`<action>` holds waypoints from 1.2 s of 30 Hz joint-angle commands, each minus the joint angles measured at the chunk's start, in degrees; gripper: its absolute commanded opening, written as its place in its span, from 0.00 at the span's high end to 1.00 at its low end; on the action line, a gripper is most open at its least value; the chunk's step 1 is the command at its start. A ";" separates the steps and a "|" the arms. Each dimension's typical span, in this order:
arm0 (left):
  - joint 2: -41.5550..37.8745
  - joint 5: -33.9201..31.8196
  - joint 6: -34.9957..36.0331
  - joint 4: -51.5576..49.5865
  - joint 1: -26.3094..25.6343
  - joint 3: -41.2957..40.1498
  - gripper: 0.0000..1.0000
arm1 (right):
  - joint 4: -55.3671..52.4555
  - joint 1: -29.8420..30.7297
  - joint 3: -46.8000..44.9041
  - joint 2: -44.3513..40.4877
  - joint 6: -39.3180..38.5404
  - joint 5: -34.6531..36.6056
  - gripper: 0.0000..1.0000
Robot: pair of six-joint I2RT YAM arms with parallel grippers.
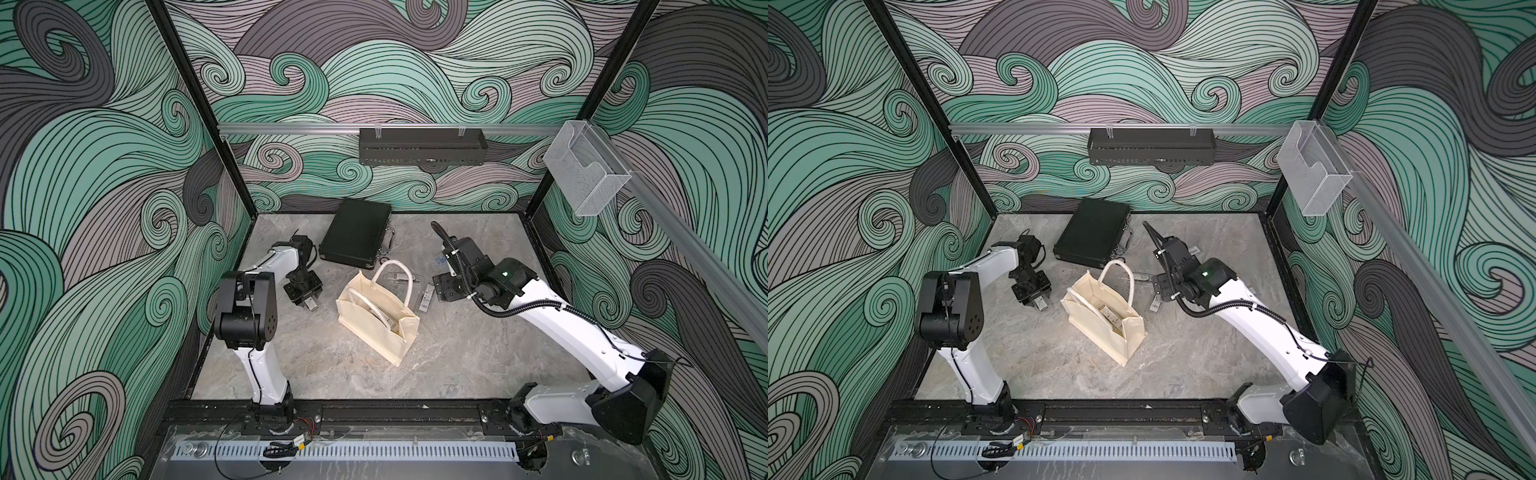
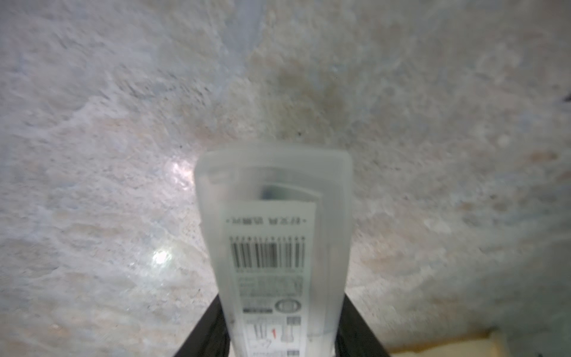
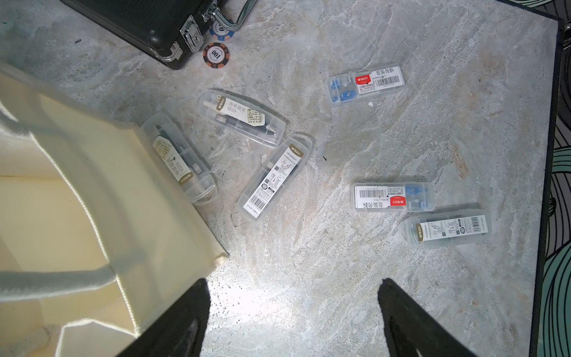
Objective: Put the compass set into the canvas bag
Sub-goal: Pick up the compass set at the center of the board, then place the compass set in the canvas bag.
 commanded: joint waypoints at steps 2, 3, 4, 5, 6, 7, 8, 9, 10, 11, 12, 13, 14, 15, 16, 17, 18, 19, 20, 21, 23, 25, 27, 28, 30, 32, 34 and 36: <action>-6.60 -3.37 6.07 -6.65 -3.64 6.64 0.58 | 0.55 -0.31 0.44 -0.18 0.93 0.11 0.15; -7.28 -3.73 7.24 -7.47 -4.47 7.69 0.58 | 0.54 -0.29 0.53 -0.18 0.94 0.07 0.15; -8.13 -4.27 8.59 -8.16 -5.52 8.99 0.58 | 0.47 -0.26 0.58 -0.18 0.94 0.13 0.15; -8.83 -4.77 10.16 -8.88 -6.41 10.26 0.58 | 0.49 -0.31 0.71 -0.31 0.94 0.22 0.15; -9.61 -5.26 11.40 -9.24 -7.32 11.10 0.58 | 0.52 -0.31 0.71 -0.42 0.94 0.35 0.15; -10.38 -5.94 13.18 -9.46 -8.34 11.95 0.58 | 0.53 -0.26 0.79 -0.57 0.86 0.48 0.15; -11.21 -6.96 14.84 -9.55 -9.37 12.67 0.58 | 0.51 -0.29 0.74 -0.70 0.76 0.66 0.15; -12.09 -7.52 17.00 -9.31 -10.43 13.15 0.58 | 0.52 -0.28 0.71 -0.94 0.68 0.85 0.14; -12.85 -8.13 18.99 -8.96 -11.32 13.43 0.58 | 0.48 -0.31 0.71 -1.03 0.58 1.00 0.14; -13.81 -8.78 21.26 -8.33 -12.32 13.45 0.57 | 0.46 -0.26 0.67 -1.21 0.57 1.10 0.14; -14.69 -8.78 23.69 -7.61 -13.19 13.37 0.57 | 0.47 -0.38 0.64 -1.31 0.55 1.10 0.14; -15.66 -9.00 26.23 -6.76 -14.19 13.20 0.57 | 0.46 -0.30 0.71 -1.38 0.54 1.15 0.15; -16.46 -9.32 28.25 -5.88 -15.09 12.87 0.57 | 0.52 -0.33 0.71 -1.48 0.61 1.13 0.14; -17.33 -9.26 30.30 -5.17 -15.86 12.64 0.57 | 0.51 -0.30 0.79 -1.49 0.66 1.13 0.14; -18.15 -9.17 32.46 -4.17 -16.59 12.24 0.57 | 0.48 -0.33 0.86 -1.49 0.67 1.19 0.14; -19.15 -9.33 34.53 -3.19 -17.40 11.77 0.56 | 0.41 -0.32 0.95 -1.49 0.65 1.12 0.14; -20.01 -9.20 36.47 -2.14 -18.11 11.33 0.56 | 0.42 -0.33 1.04 -1.44 0.76 1.10 0.14; -20.72 -8.81 38.06 -1.19 -18.80 10.88 0.56 | 0.28 -0.36 1.06 -1.40 0.83 1.10 0.14; -21.55 -8.90 39.77 0.37 -19.49 9.98 0.55 | 0.21 -0.35 1.22 -1.41 0.85 1.13 0.14; -22.45 -8.71 41.92 2.38 -20.28 8.72 0.54 | 0.19 -0.35 1.23 -1.40 0.93 1.06 0.14; -24.84 -8.18 45.99 5.84 -21.80 6.33 0.54 | 0.17 -0.38 1.37 -1.31 1.09 1.16 0.14; -26.00 -6.82 49.30 8.10 -23.01 4.79 0.53 | 0.17 -0.39 1.50 -1.32 1.20 1.08 0.14; -26.84 -4.98 51.70 9.86 -23.77 3.53 0.53 | 0.06 -0.39 1.58 -1.23 1.34 1.10 0.14; -27.30 -3.82 52.94 10.68 -24.17 2.92 0.53 | -0.05 -0.39 1.67 -1.15 1.38 1.02 0.14; -27.90 -1.38 55.82 12.15 -24.77 1.81 0.53 | -0.24 -0.40 1.77 -1.01 1.42 1.10 0.14; -28.13 0.12 58.22 13.25 -25.57 1.07 0.53 | -0.44 -0.39 1.93 -0.72 1.46 1.15 0.14; -27.88 2.03 60.63 13.65 -26.07 0.58 0.53 | -0.66 -0.39 2.17 -0.49 1.63 1.09 0.14; -27.37 2.72 62.94 13.62 -26.66 0.25 0.54 | -0.84 -0.36 2.38 -0.27 1.72 0.95 0.14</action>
